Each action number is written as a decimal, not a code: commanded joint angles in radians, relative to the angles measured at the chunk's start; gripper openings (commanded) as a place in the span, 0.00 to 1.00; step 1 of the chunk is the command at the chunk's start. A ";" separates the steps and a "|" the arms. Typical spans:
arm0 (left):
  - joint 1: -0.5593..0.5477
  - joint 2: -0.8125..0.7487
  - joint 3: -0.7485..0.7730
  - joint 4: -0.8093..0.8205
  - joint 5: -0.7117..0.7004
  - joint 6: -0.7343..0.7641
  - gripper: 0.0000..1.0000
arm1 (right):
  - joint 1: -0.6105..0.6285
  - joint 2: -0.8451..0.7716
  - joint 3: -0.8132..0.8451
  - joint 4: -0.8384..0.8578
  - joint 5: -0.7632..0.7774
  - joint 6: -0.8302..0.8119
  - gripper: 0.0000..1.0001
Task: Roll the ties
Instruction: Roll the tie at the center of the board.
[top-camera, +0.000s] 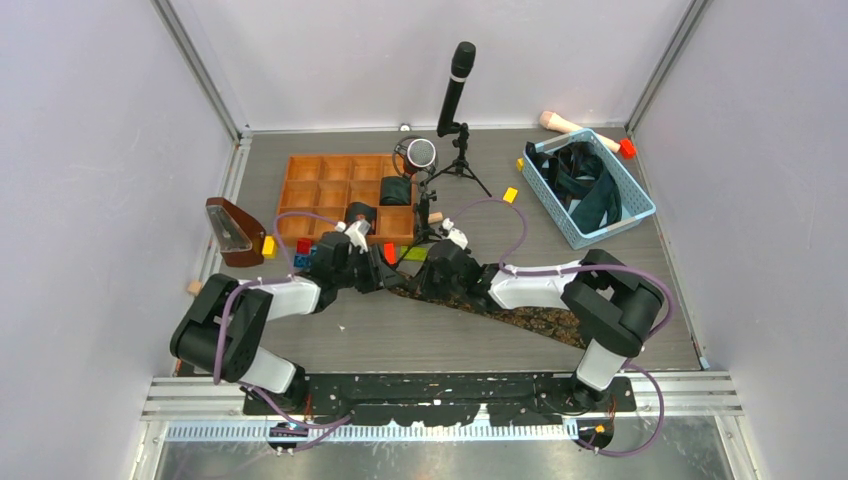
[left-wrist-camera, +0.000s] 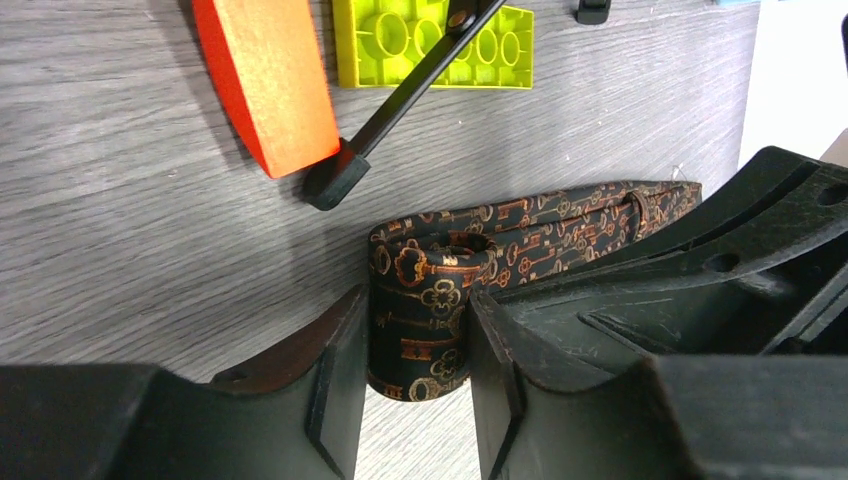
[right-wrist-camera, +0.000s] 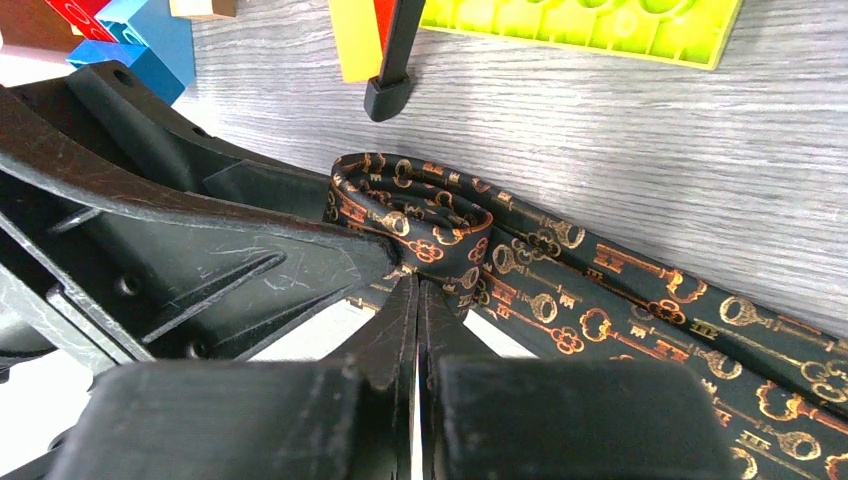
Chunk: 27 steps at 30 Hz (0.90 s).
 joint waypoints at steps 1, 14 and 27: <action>-0.015 0.012 0.036 0.027 0.043 0.009 0.38 | 0.005 -0.041 -0.004 -0.013 0.036 -0.006 0.00; -0.120 -0.069 0.153 -0.291 -0.226 0.141 0.33 | 0.005 -0.209 -0.073 0.048 0.024 -0.109 0.09; -0.253 -0.099 0.302 -0.604 -0.633 0.275 0.32 | 0.005 -0.547 -0.216 -0.152 0.223 -0.120 0.10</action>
